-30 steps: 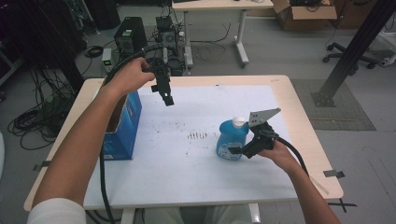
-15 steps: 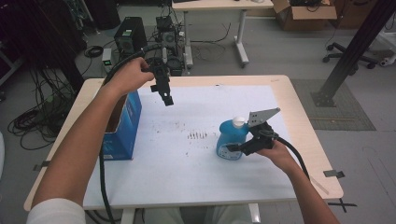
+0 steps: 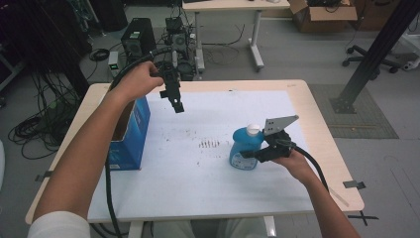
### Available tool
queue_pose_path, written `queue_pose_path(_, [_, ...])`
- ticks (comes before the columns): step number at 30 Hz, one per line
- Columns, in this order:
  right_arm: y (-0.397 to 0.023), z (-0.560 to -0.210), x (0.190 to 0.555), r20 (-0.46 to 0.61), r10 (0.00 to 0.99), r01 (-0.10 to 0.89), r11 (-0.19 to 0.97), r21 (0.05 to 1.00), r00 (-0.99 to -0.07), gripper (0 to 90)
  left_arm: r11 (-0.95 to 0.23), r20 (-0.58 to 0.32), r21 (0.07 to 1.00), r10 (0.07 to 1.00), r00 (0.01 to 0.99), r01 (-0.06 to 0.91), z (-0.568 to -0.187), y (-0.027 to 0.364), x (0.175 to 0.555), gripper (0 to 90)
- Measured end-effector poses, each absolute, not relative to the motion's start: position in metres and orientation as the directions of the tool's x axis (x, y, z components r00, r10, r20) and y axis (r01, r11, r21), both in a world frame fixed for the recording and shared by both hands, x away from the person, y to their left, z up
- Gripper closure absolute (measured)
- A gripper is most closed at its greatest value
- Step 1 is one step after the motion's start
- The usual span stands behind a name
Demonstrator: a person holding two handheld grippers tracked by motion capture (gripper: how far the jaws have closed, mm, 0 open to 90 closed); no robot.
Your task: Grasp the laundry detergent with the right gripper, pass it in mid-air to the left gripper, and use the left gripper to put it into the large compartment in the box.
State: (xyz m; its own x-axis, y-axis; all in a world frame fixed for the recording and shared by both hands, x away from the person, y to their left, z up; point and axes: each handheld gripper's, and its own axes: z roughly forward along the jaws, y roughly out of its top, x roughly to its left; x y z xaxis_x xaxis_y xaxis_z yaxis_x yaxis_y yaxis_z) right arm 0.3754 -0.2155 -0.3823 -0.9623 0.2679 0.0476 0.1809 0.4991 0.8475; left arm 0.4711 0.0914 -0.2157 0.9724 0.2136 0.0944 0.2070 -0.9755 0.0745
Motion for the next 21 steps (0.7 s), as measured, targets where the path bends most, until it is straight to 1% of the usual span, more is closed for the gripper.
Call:
queue_pose_path(8, [-0.215, -0.382, 0.374, 0.032, 0.268, 0.168, 0.501, 0.849, -0.963, 41.9, -0.976, 0.094, 0.074, 0.211, 0.973, 0.205, -0.215, 0.089, 0.469, 3.7])
queue_pose_path(14, [-0.215, -0.38, 0.372, 0.024, 0.281, 0.168, 0.503, 0.848, -0.959, 42.8, -0.971, 0.092, 0.084, 0.23, 0.969, 0.223, -0.214, 0.087, 0.466, 3.7])
queue_pose_path(17, [-0.217, -0.378, 0.372, 0.028, 0.299, 0.181, 0.5, 0.847, -0.954, 43.3, -0.971, 0.096, 0.09, 0.231, 0.968, 0.223, -0.211, 0.084, 0.462, 3.7])
queue_pose_path(21, [-0.222, -0.375, 0.374, 0.067, 0.319, 0.221, 0.476, 0.851, -0.945, 43.6, -0.97, 0.104, 0.104, 0.229, 0.968, 0.218, -0.208, 0.08, 0.454, 3.7])
